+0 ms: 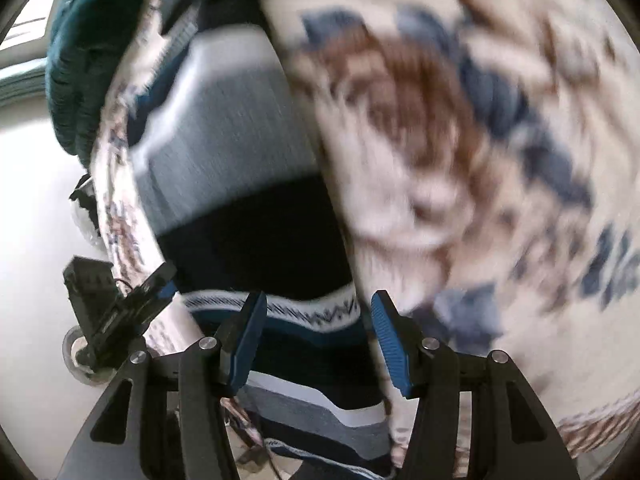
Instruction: Fold small clothes
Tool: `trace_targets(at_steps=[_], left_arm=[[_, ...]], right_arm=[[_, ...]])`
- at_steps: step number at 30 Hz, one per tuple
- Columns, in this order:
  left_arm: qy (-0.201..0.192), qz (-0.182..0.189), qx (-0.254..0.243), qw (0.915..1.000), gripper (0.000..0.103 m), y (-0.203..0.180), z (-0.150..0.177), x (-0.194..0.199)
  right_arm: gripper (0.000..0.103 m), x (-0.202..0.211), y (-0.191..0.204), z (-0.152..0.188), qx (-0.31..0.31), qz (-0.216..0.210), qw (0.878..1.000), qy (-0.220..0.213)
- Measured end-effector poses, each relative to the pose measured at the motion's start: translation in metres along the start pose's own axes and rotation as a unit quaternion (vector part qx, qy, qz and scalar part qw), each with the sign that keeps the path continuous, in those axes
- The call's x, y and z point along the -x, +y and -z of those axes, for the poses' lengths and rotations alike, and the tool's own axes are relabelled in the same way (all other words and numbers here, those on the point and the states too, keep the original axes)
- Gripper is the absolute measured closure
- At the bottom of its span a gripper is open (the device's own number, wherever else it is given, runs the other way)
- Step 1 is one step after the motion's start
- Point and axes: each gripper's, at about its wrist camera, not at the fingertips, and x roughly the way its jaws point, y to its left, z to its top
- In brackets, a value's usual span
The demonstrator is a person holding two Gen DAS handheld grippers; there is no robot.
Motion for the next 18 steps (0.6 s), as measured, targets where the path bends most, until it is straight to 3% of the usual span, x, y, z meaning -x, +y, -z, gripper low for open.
trace_targets(at_steps=[3,4,5,7,12,14,15,16,17,18], left_arm=[[-0.021,0.011,-0.034,0.9991,0.096,-0.011,0.003,0.015],[-0.024,0.015,-0.040,0.9988,0.096,-0.014,0.002,0.020],[-0.029,0.015,-0.048,0.9983,0.096,-0.015,0.003,0.029],[-0.029,0.022,-0.055,0.9978,0.096,-0.012,0.003,0.038],[-0.013,0.020,-0.027,0.9993,0.096,0.013,-0.008,0.026],[0.012,0.041,-0.016,0.9989,0.088,0.013,-0.008,0.018],[0.015,0.045,-0.013,0.9988,0.083,0.010,-0.005,0.020],[0.016,0.053,-0.015,0.9984,0.071,0.007,-0.001,0.025],[0.020,0.064,-0.018,0.9976,0.052,0.005,0.004,0.031],[0.026,0.070,-0.020,0.9970,0.044,0.003,0.013,0.037]], right_arm=[[0.047,-0.034,-0.001,0.017,-0.017,0.003,1.000,0.005],[0.059,-0.039,0.001,0.021,-0.020,0.009,1.000,-0.004],[0.087,-0.038,0.004,0.026,-0.023,0.023,0.999,-0.028],[0.094,-0.036,0.011,0.032,-0.027,0.023,0.999,-0.041],[0.094,-0.032,0.030,0.043,0.005,0.053,0.997,-0.055],[0.085,-0.037,0.028,0.041,0.007,0.072,0.997,-0.029],[0.081,-0.037,0.029,0.044,0.002,0.074,0.997,-0.023],[0.070,-0.035,0.029,0.050,0.001,0.069,0.997,-0.019],[0.057,-0.034,0.029,0.057,0.000,0.061,0.998,-0.014],[0.051,-0.028,0.024,0.071,-0.003,0.052,0.999,-0.008]])
